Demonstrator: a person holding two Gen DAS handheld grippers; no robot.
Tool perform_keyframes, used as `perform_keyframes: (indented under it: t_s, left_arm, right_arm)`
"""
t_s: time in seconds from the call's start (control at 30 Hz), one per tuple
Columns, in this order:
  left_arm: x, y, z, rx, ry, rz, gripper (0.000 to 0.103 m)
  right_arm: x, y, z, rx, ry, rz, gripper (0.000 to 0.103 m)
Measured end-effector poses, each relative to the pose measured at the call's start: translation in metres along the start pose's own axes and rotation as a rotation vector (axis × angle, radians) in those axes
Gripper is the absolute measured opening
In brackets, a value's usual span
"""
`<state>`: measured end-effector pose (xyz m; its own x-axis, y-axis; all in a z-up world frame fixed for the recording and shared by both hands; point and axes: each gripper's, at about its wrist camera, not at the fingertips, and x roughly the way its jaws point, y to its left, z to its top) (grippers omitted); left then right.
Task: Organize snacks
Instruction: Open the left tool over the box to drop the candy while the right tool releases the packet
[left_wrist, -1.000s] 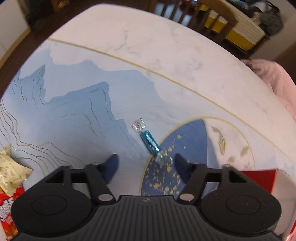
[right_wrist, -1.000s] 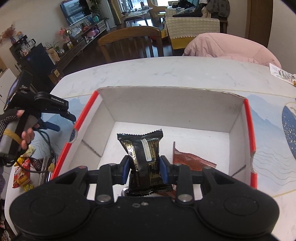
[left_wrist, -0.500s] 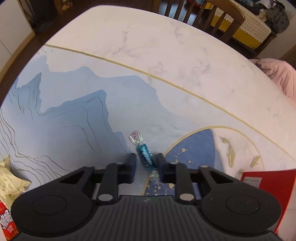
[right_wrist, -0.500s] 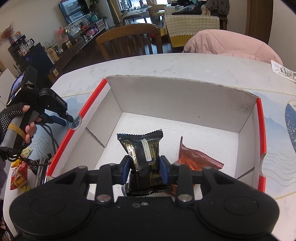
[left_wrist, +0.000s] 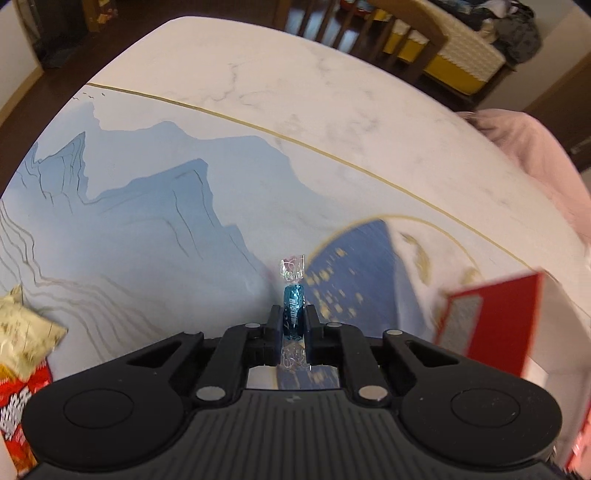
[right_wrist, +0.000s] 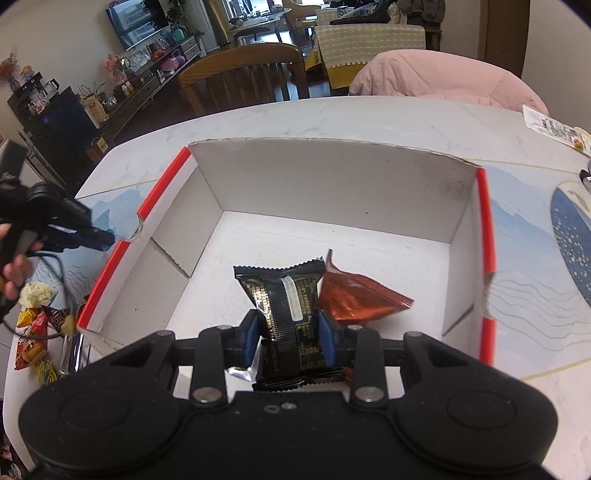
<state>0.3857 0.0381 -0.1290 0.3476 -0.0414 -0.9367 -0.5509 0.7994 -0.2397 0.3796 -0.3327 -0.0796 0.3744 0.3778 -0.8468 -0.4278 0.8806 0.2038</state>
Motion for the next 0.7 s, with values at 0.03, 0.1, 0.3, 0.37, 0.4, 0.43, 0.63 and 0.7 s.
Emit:
perform_keyframes:
  t_s: [0.03, 0.1, 0.3, 0.37, 0.4, 0.43, 0.63, 0.7]
  left_arm:
    - [-0.008, -0.002, -0.005, 0.014, -0.003, -0.020, 0.011]
    - [-0.024, -0.007, -0.017, 0.041, -0.008, -0.054, 0.011]
    - [-0.068, -0.027, -0.048, 0.131, -0.044, -0.143, 0.011]
    - [-0.078, -0.037, -0.056, 0.167, -0.047, -0.164, 0.011]
    - [-0.082, -0.043, -0.060, 0.184, -0.042, -0.176, 0.011]
    - [-0.085, -0.050, -0.064, 0.206, -0.036, -0.190, 0.011]
    - [-0.094, -0.100, -0.087, 0.357, -0.027, -0.245, 0.011]
    - [-0.087, -0.117, -0.097, 0.409, -0.006, -0.245, 0.011]
  right_arm:
    - [-0.003, -0.001, -0.001, -0.002, -0.003, -0.001, 0.033]
    - [-0.008, -0.005, -0.002, 0.000, -0.006, -0.002, 0.033]
    - [-0.023, -0.012, -0.007, -0.010, -0.019, -0.011, 0.033]
    - [-0.026, -0.016, -0.008, -0.011, -0.021, -0.021, 0.033]
    - [-0.026, -0.018, -0.009, -0.010, -0.020, -0.027, 0.033]
    - [-0.027, -0.021, -0.010, -0.009, -0.017, -0.034, 0.033]
    - [-0.024, -0.032, -0.017, 0.006, 0.017, -0.057, 0.033]
    - [-0.020, -0.032, -0.019, 0.007, 0.024, -0.057, 0.033]
